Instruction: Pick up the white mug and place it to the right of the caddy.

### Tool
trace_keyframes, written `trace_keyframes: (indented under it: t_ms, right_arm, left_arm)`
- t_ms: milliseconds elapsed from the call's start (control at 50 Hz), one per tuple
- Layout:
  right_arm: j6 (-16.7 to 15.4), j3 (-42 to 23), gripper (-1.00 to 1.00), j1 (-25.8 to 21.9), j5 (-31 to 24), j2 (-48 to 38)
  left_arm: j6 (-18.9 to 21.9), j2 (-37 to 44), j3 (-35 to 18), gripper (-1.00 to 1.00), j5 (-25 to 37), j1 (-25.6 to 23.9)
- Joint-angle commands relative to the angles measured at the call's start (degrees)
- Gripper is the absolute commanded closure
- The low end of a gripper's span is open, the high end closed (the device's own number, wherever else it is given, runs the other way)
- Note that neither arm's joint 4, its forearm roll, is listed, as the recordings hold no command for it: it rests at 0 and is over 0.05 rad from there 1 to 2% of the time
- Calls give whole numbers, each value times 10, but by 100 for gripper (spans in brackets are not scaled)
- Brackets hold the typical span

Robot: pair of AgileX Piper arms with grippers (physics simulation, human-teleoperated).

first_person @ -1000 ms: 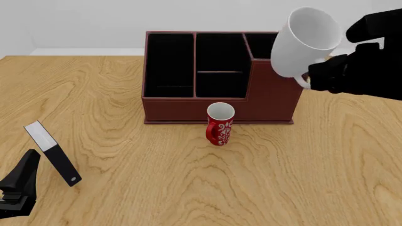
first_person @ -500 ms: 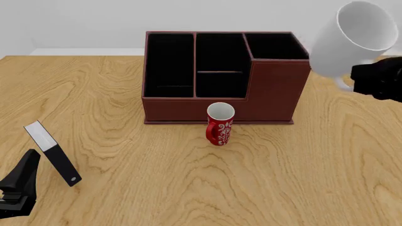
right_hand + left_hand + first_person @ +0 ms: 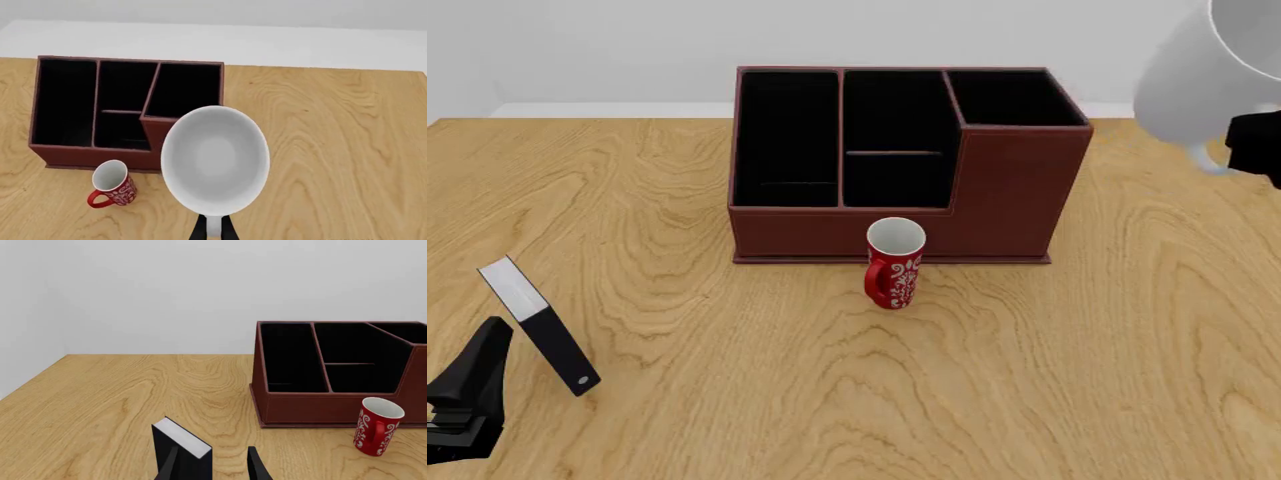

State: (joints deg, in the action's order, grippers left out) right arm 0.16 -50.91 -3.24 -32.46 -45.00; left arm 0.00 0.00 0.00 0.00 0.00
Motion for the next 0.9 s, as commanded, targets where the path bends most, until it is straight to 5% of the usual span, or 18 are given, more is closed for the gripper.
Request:
trace_keyframes:
  t_ms: [20, 260, 900]
  right_arm:
    - [10, -18, 100, 23, 2, -11]
    - [2, -28, 100, 67, 22, -44]
    - [10, -113, 100, 75, 46, -172]
  left_arm:
    - [0, 0, 0, -100, 0, 0]
    - [0, 0, 0, -100, 0, 0]
    - [0, 0, 0, -100, 0, 0]
